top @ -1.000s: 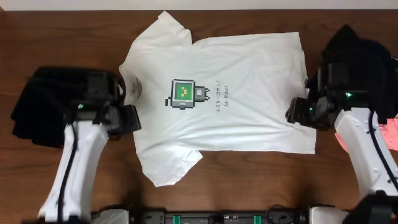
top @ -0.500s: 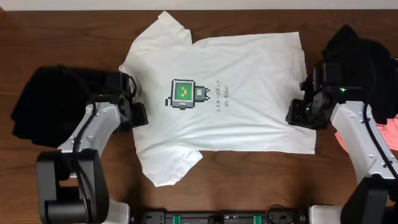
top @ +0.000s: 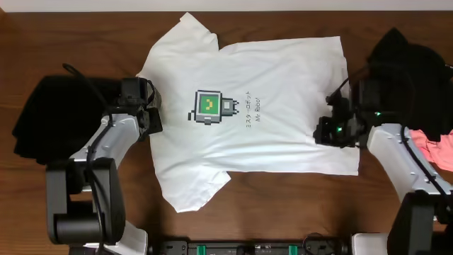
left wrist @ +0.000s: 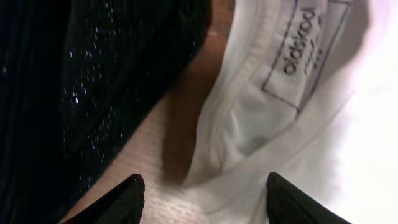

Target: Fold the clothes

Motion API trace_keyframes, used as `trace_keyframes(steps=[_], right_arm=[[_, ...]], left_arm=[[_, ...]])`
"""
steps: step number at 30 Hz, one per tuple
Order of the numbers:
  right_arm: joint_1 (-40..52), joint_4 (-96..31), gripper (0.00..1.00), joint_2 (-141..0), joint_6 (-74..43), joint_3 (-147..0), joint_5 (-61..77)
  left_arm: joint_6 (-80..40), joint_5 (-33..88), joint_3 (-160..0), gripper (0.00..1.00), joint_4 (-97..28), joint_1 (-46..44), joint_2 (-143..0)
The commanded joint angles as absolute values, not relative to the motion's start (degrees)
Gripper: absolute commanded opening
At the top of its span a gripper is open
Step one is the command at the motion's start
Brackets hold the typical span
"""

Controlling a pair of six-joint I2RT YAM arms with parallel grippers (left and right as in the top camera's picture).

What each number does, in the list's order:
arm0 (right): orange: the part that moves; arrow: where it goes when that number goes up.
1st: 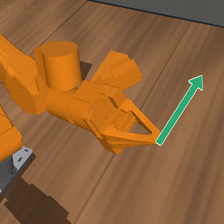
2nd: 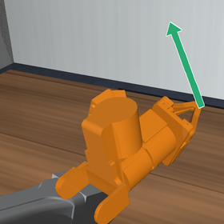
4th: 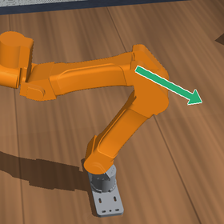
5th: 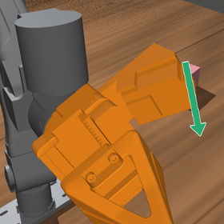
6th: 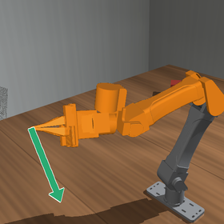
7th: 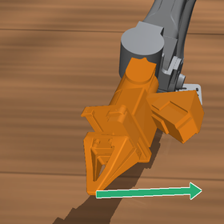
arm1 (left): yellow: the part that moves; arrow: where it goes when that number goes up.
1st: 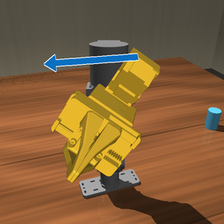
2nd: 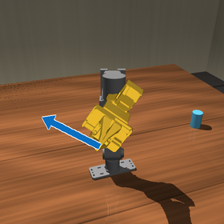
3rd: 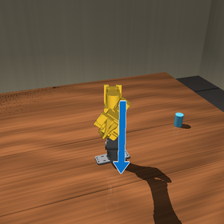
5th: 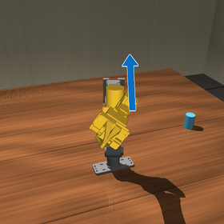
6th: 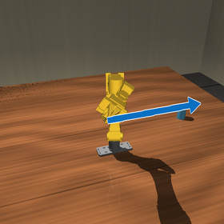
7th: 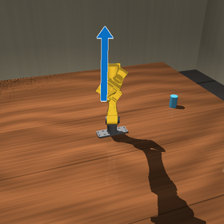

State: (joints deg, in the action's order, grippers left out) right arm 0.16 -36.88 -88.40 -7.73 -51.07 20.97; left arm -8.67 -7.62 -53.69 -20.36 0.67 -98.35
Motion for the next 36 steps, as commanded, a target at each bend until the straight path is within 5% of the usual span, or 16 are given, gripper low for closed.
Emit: trace_keyframes(steps=[1,22,36], right_arm=[[0.6,-33.87,0.01,-90.78,-9.61,-47.62,22.55],[0.49,-35.22,0.01,-102.98,-14.5,-44.88,3.62],[0.4,-40.07,0.01,-102.98,-22.26,-44.88,-8.58]], left_arm=[[-7.51,-9.72,-53.56,0.62,-19.53,0.95,-100.07],[-7.53,-9.63,-55.2,0.69,-22.11,0.95,-90.87],[-7.53,-9.41,-55.2,0.69,-18.31,0.95,-101.32]])
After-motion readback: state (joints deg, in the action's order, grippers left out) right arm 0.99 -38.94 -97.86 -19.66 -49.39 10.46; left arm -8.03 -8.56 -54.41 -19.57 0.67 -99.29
